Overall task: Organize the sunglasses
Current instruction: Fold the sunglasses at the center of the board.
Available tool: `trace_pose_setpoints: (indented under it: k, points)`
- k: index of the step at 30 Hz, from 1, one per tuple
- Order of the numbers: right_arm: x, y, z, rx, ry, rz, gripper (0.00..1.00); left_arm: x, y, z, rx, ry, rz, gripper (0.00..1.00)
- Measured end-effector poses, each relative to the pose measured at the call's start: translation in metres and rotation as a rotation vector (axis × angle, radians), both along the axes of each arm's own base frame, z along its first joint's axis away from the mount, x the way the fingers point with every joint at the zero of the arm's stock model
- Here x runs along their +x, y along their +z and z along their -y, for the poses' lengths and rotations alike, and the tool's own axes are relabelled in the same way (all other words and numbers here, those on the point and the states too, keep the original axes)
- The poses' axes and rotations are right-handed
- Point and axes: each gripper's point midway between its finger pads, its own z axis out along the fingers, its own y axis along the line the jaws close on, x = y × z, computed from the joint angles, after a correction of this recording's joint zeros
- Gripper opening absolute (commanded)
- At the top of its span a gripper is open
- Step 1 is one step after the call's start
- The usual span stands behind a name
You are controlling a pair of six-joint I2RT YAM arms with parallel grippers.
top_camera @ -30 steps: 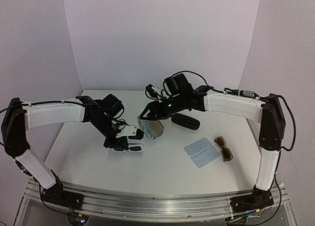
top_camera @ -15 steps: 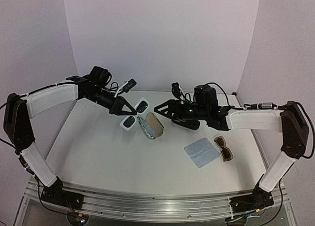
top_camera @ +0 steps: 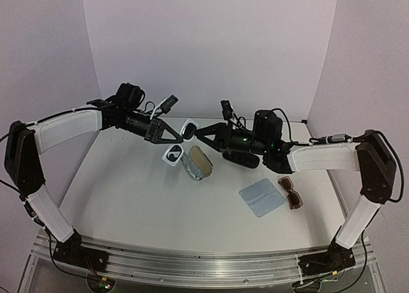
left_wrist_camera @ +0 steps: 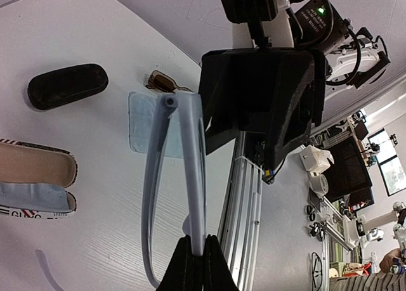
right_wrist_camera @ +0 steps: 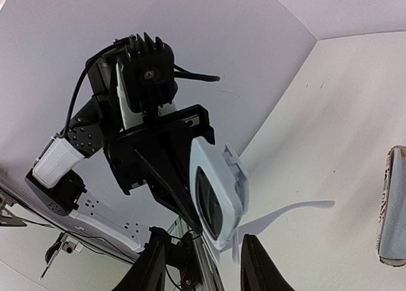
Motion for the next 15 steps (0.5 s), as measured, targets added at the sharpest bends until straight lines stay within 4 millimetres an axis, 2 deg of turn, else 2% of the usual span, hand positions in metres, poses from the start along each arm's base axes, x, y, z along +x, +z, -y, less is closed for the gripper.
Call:
trace_pose_setpoints:
  k: [4, 7, 12, 15]
  points:
    - [-0.002, -0.003, -0.003, 0.002, 0.011, -0.015, 0.31, 0.000, 0.003, 0.001, -0.013, -0.006, 0.000, 0.00]
    - [-0.003, -0.004, -0.008, 0.003, 0.028, -0.019, 0.23, -0.002, 0.004, 0.001, -0.020, -0.014, -0.002, 0.00]
    - [-0.002, -0.003, -0.015, 0.011, 0.048, -0.019, 0.17, -0.002, 0.005, 0.001, -0.023, -0.018, -0.002, 0.00]
    - [-0.002, -0.002, -0.017, 0.013, 0.058, -0.021, 0.09, -0.004, 0.006, 0.002, -0.029, -0.027, -0.005, 0.00]
